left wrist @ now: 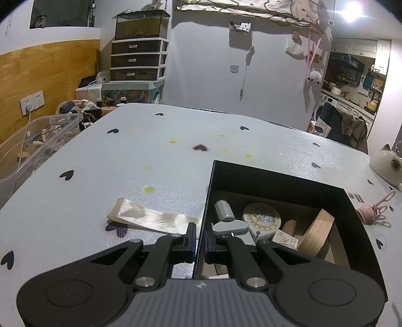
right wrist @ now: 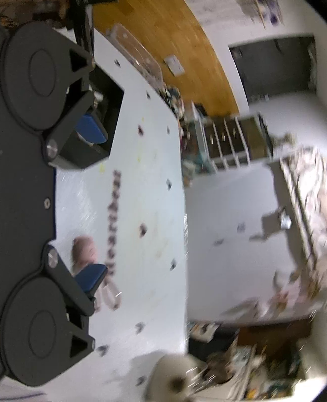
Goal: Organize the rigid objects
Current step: 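Withdraw the right gripper from the box toward the pink eyelash curler, then close the right gripper on the pink eyelash curler body, then carry the pink eyelash curler into the black box and release it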
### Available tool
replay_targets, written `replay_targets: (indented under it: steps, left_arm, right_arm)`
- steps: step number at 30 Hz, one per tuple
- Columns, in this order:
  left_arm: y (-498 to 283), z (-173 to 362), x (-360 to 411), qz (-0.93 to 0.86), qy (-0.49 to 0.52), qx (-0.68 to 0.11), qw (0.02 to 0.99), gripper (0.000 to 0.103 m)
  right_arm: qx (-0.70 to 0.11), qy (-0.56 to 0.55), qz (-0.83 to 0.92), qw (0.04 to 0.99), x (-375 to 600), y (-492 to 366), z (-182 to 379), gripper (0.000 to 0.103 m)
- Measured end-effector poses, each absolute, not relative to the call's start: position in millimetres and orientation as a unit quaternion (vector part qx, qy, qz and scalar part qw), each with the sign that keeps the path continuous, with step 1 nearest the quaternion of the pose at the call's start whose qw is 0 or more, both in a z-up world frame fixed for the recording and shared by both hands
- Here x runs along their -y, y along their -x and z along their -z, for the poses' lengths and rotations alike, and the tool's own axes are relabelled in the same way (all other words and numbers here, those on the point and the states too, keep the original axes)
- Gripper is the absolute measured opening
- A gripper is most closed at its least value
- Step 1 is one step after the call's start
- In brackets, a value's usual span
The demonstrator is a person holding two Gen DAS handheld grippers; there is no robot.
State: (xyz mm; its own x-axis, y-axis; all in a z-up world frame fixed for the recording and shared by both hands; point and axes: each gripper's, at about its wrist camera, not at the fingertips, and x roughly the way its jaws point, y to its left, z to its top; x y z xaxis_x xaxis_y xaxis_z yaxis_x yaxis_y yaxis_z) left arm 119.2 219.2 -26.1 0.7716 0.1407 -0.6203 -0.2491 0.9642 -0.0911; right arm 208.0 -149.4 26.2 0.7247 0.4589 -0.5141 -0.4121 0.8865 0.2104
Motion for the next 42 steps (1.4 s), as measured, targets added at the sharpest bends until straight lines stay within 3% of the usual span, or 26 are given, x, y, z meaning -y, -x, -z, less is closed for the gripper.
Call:
replay_targets:
  steps: [12, 14, 16, 18, 26, 31, 42]
  left_arm:
    - [-119, 26, -219, -0.104, 0.084, -0.322, 0.937, 0.005]
    - [-119, 26, -219, -0.104, 0.084, -0.322, 0.937, 0.005]
    - [-119, 26, -219, -0.104, 0.085, -0.322, 0.937, 0.005]
    - [-119, 26, -219, -0.104, 0.084, -0.322, 0.937, 0.005]
    - [-119, 26, -219, -0.104, 0.084, -0.322, 0.937, 0.005]
    - [-119, 26, -220, -0.104, 0.084, -0.322, 0.937, 0.005]
    - [-120, 28, -219, -0.105, 0.088, -0.321, 0.937, 0.005]
  right_arm:
    - [-0.354, -0.07, -0.154, 0.92, 153, -257, 53, 0.103]
    - [-0.354, -0.074, -0.152, 0.92, 150, -270, 61, 0.099]
    - [-0.359, -0.069, -0.151, 0.918, 145, -282, 68, 0.088]
    - [-0.365, -0.053, -0.145, 0.918, 138, -293, 74, 0.086]
    - [-0.337, 0.045, -0.122, 0.933, 112, -306, 83, 0.082]
    - [-0.325, 0.049, -0.143, 0.933, 113, -305, 80, 0.06]
    - [-0.307, 0.05, -0.159, 0.937, 123, -279, 50, 0.059]
